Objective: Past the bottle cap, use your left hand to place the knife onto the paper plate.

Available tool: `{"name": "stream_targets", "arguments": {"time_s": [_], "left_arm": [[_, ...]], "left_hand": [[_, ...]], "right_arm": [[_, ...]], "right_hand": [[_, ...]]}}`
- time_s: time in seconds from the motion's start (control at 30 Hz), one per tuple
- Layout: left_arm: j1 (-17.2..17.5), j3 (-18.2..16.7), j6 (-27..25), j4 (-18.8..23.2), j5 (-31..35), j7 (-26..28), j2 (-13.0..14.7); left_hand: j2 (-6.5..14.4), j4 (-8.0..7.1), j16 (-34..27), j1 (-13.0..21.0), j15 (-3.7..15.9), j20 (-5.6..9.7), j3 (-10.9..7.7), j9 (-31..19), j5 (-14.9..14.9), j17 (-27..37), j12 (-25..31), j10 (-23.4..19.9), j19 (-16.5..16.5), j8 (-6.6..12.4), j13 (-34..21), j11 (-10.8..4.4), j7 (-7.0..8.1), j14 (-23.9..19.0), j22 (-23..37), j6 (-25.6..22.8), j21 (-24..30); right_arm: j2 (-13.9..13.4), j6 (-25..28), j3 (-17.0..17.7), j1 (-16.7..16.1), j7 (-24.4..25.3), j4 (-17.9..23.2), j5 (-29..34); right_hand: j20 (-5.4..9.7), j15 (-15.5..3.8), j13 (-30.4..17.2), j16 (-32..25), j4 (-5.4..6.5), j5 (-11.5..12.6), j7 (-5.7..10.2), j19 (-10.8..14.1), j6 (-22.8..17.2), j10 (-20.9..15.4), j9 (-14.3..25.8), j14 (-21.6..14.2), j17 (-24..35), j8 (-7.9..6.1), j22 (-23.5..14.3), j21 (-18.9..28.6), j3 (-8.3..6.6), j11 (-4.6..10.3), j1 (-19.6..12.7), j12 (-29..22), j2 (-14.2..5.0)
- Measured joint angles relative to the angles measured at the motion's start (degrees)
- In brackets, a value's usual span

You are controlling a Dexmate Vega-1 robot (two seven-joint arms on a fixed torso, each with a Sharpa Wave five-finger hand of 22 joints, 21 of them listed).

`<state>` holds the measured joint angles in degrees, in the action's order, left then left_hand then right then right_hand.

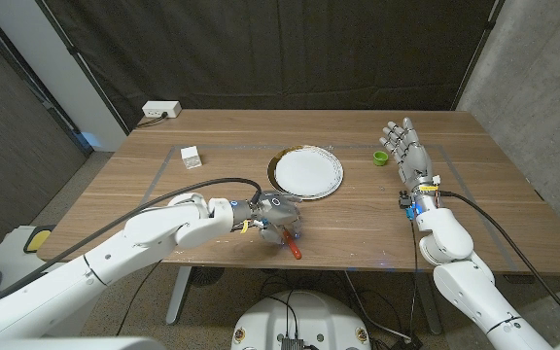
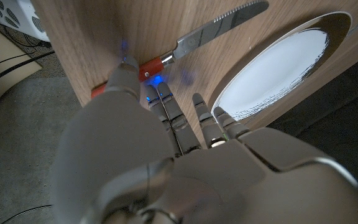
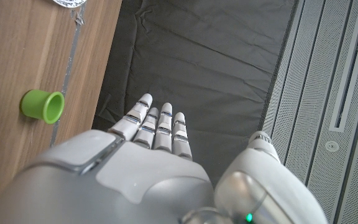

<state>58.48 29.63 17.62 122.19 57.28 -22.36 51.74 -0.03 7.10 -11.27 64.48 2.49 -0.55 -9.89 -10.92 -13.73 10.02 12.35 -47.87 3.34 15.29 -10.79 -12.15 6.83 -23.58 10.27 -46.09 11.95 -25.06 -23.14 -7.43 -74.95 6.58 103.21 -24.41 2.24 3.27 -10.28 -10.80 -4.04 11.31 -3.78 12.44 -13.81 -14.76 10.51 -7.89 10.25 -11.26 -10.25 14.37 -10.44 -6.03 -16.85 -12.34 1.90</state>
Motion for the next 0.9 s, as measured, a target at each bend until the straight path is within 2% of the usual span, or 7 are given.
{"name": "stream_targets", "arguments": {"time_s": [0.3,0.6,0.63,0.9], "left_arm": [[-0.3,0.4,-0.6,-1.0,-0.6,0.8,-0.4],[0.8,0.4,-4.5,-0.6,1.9,1.6,-0.5],[1.3,0.4,-5.0,-0.4,2.1,1.7,-0.6],[2.3,0.7,-7.3,-0.3,3.0,1.9,-0.6]], "left_hand": [[0.1,-0.24,0.0,0.1,0.18,1.47,0.24,0.3,0.4,0.0,0.4,-6.7,1.5,1.56,0.0,-0.02,-0.64,-3.4,-0.2,-7.0,0.0],[0.1,-0.47,0.0,0.2,0.1,1.92,0.47,0.4,0.8,0.0,0.4,-9.9,1.4,1.78,0.0,-0.03,-1.32,-4.8,-0.2,-10.3,-0.1],[-0.4,-0.47,0.0,0.7,0.29,2.12,0.47,0.5,0.9,0.0,0.4,-10.3,1.2,1.79,0.0,0.06,-1.4,-5.0,-0.1,-10.4,-0.3],[-0.3,-0.64,0.0,0.9,0.19,2.2,0.3,0.5,0.9,-0.2,0.1,-10.9,1.1,1.81,0.0,-0.14,-1.34,-5.5,-0.1,-11.1,-0.3]], "right_arm": [[0.3,0.3,-0.1,0.0,0.6,0.3,0.5],[0.4,0.7,-0.6,0.3,0.9,0.5,0.9],[0.5,0.8,-0.6,0.3,1.1,0.5,0.9],[0.7,0.9,-0.9,0.5,1.2,0.5,1.2]], "right_hand": [[0.0,0.0,0.0,0.0,0.0,0.0,0.1,0.0,-0.1,0.0,0.0,0.0,0.0,0.0,0.0,0.0,0.0,0.0,0.0,0.0,0.0],[0.0,0.0,0.0,0.0,0.0,0.0,0.1,0.0,-0.1,0.0,0.0,0.0,0.0,0.0,0.0,0.0,0.0,0.0,0.0,0.0,0.0],[0.0,0.0,0.0,0.0,0.0,0.0,0.12,0.0,-0.1,0.0,0.0,0.0,0.0,0.0,0.0,0.0,0.0,0.0,0.0,0.0,0.0],[0.0,0.0,0.0,0.0,0.0,0.0,0.31,0.0,-0.3,0.0,0.0,0.0,0.0,0.0,0.0,-0.4,0.0,0.0,0.0,0.0,0.0]]}}
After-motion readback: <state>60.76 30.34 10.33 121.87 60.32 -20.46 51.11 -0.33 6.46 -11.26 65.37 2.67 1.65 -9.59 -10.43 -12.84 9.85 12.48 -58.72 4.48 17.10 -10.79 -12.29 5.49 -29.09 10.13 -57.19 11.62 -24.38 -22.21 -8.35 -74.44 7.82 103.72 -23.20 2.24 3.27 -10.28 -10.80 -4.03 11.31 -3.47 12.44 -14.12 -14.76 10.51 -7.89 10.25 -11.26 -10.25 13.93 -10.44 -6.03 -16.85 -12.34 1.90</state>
